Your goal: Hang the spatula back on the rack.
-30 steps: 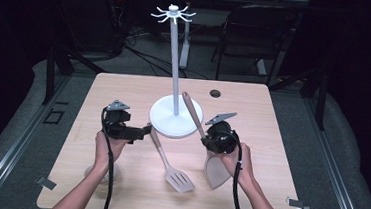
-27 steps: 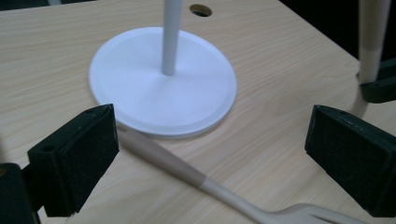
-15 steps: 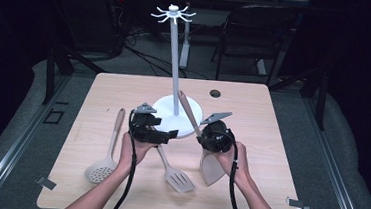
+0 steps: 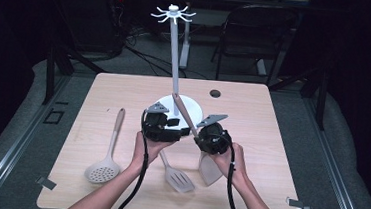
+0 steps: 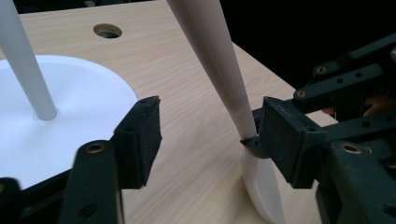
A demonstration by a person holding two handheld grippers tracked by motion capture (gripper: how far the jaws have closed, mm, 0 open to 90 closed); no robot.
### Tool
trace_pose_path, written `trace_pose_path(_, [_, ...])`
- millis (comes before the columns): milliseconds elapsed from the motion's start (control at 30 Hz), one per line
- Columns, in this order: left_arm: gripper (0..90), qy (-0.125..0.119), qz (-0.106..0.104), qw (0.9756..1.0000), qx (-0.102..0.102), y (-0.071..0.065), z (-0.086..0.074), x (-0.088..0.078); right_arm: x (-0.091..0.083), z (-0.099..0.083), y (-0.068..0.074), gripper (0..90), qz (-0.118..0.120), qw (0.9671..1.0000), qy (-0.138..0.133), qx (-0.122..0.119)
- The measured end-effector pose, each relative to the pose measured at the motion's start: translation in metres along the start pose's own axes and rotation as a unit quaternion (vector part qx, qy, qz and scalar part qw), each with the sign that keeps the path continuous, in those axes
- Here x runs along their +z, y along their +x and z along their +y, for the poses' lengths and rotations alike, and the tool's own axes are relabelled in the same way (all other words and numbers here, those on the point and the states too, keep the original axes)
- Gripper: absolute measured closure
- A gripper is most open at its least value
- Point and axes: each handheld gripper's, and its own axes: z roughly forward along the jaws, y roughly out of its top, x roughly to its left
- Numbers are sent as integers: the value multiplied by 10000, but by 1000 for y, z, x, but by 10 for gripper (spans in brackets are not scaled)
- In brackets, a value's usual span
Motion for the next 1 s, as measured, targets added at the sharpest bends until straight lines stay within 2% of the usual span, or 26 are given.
trace_pose_path(100, [455,-69,-101,9998,-123,-1,0,3,0,1,3,786,-5,10000,-28,-34])
trace_pose_path(167, [509,-110,-162,9998,-100,-2,1,3,0,2,6,786,2,9999,-87,-72])
trace_pose_path(333, [666,-208,-160,9997,-28,-5,0,3,1,2,11,785,4,9998,-202,-91])
trace_pose_path(467, [689,-258,-291,9991,-195,0,-2,2,2,0,10,773,76,9996,-281,-43])
trace_pose_path(533, [692,-278,-313,9987,-276,2,-2,2,2,-3,9,709,154,9993,-330,10])
trace_pose_path(567, [695,-268,-328,9987,-300,2,-3,2,3,-5,7,666,198,9995,-257,-1])
trace_pose_path(633, [697,-276,-332,9987,-286,3,-2,1,7,-13,4,652,248,9996,-115,-12])
trace_pose_path(700, [699,-320,-334,9985,-276,3,-2,0,14,-19,1,663,362,9993,113,-13])
trace_pose_path(767, [703,-346,-318,9985,-296,3,-1,-1,19,-22,1,713,440,9988,196,-28])
trace_pose_path(1000, [684,-448,-349,9981,-254,2,-2,-3,18,-18,8,758,251,9997,-22,-73])
